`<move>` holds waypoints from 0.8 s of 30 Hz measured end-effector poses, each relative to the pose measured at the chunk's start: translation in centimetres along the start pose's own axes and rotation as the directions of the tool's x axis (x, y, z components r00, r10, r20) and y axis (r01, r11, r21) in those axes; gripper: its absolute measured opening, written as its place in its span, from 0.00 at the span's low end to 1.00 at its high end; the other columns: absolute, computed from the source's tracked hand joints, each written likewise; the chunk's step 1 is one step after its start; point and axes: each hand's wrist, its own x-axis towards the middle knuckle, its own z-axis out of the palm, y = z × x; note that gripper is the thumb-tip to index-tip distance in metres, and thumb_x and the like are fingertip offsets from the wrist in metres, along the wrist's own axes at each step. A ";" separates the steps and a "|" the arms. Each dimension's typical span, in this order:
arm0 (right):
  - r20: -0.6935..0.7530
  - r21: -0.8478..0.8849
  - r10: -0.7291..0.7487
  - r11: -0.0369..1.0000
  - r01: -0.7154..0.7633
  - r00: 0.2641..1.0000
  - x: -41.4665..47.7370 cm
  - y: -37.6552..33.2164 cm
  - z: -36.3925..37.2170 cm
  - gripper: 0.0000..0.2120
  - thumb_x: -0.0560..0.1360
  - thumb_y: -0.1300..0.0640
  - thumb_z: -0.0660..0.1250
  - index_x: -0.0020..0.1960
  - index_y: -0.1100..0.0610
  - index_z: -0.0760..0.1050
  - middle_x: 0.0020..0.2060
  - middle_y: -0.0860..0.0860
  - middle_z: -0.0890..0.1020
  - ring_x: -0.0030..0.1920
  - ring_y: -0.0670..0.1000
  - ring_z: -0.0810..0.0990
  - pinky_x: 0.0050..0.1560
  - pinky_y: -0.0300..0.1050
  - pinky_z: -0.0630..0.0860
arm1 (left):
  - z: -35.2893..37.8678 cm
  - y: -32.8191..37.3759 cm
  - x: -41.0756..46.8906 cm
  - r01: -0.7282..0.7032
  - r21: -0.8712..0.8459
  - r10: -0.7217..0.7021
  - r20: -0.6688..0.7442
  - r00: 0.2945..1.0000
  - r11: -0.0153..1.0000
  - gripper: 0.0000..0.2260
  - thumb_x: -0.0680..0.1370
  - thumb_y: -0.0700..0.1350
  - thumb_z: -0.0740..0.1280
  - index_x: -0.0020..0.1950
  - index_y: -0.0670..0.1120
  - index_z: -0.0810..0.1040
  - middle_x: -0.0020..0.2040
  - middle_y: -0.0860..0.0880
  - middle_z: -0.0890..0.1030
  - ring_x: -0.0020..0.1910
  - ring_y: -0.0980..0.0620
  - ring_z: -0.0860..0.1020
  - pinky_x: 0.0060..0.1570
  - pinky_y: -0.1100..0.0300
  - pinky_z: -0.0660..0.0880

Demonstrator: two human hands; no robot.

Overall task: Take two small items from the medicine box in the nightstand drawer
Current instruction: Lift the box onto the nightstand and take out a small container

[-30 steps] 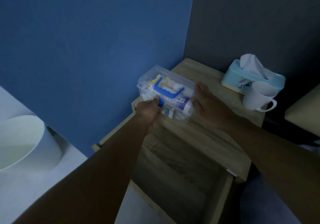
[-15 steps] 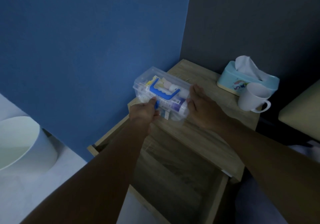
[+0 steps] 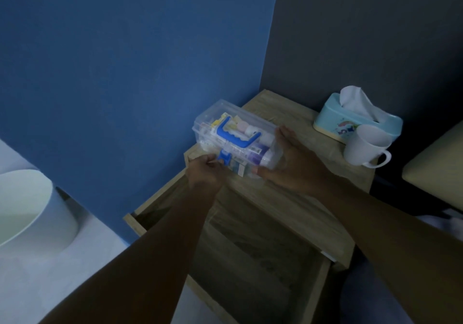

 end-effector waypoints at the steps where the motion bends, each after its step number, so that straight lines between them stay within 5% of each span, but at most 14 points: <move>1: -0.005 -0.005 -0.009 1.000 0.009 1.000 -0.1 0.0 0.0 0.60 0.61 0.21 0.63 0.80 0.51 0.42 0.80 0.46 0.46 0.80 0.48 0.46 0.74 0.50 0.54 | -0.1 0.2 -0.1 -0.039 0.071 0.041 -0.026 0.999 0.997 0.17 0.76 0.44 0.71 0.64 0.44 0.77 0.55 0.50 0.81 0.50 0.54 0.79 0.49 0.61 0.78; 3: -0.024 -0.009 -0.025 1.000 0.024 0.999 -0.1 0.0 0.2 0.59 0.63 0.27 0.69 0.80 0.51 0.42 0.80 0.46 0.46 0.80 0.48 0.46 0.75 0.53 0.55 | -0.6 0.6 -0.3 -0.136 0.207 0.147 -0.041 0.988 0.969 0.19 0.77 0.45 0.70 0.67 0.46 0.74 0.59 0.47 0.79 0.50 0.55 0.76 0.44 0.67 0.74; 6: -0.046 0.014 -0.019 1.000 0.020 0.999 -0.1 -0.1 0.0 0.57 0.65 0.32 0.73 0.80 0.51 0.45 0.80 0.46 0.48 0.80 0.49 0.50 0.75 0.53 0.57 | -1.4 0.6 -0.7 -0.315 0.359 0.332 0.014 0.943 0.879 0.19 0.80 0.44 0.63 0.71 0.46 0.70 0.66 0.43 0.76 0.63 0.47 0.76 0.55 0.60 0.72; 8: -0.026 0.051 0.001 0.999 0.000 1.000 -0.2 -0.3 -0.6 0.57 0.63 0.32 0.73 0.80 0.50 0.47 0.80 0.46 0.52 0.78 0.51 0.56 0.75 0.54 0.60 | -1.9 0.5 -0.7 -0.397 0.449 0.401 0.090 0.911 0.801 0.19 0.81 0.44 0.60 0.72 0.45 0.68 0.66 0.42 0.76 0.63 0.46 0.76 0.53 0.60 0.71; 13: -0.061 0.244 0.030 0.970 -0.014 0.998 -0.1 -1.1 -3.0 0.54 0.56 0.36 0.79 0.76 0.49 0.62 0.73 0.45 0.70 0.67 0.44 0.70 0.62 0.41 0.70 | -2.9 -0.1 -0.6 -0.421 0.672 0.325 0.273 0.905 0.610 0.27 0.80 0.46 0.60 0.78 0.48 0.57 0.78 0.46 0.59 0.76 0.45 0.60 0.70 0.47 0.64; 17: -0.038 0.396 0.059 0.917 -0.040 0.998 0.5 -1.1 -5.2 0.44 0.58 0.46 0.83 0.71 0.48 0.72 0.63 0.39 0.76 0.61 0.40 0.75 0.58 0.35 0.70 | -3.1 0.2 -0.6 -0.519 0.693 0.393 0.353 0.849 0.500 0.33 0.79 0.42 0.60 0.80 0.45 0.46 0.81 0.45 0.47 0.80 0.47 0.47 0.77 0.51 0.53; 20: -0.019 0.528 0.057 0.849 -0.039 0.998 0.9 -0.7 -7.0 0.36 0.62 0.51 0.82 0.67 0.50 0.76 0.53 0.42 0.82 0.49 0.35 0.81 0.46 0.27 0.74 | -3.1 1.1 -0.2 -0.607 0.701 0.458 0.429 0.779 0.375 0.36 0.78 0.39 0.61 0.79 0.43 0.42 0.81 0.45 0.40 0.79 0.48 0.40 0.78 0.52 0.47; 24: -0.283 0.569 0.111 0.819 0.074 0.953 2.1 0.2 -8.8 0.22 0.68 0.57 0.79 0.61 0.53 0.82 0.46 0.47 0.86 0.39 0.34 0.80 0.45 0.28 0.78 | -2.8 1.8 0.5 -0.673 0.720 0.388 0.579 0.717 0.168 0.37 0.79 0.41 0.61 0.79 0.42 0.39 0.80 0.43 0.37 0.79 0.46 0.38 0.78 0.53 0.42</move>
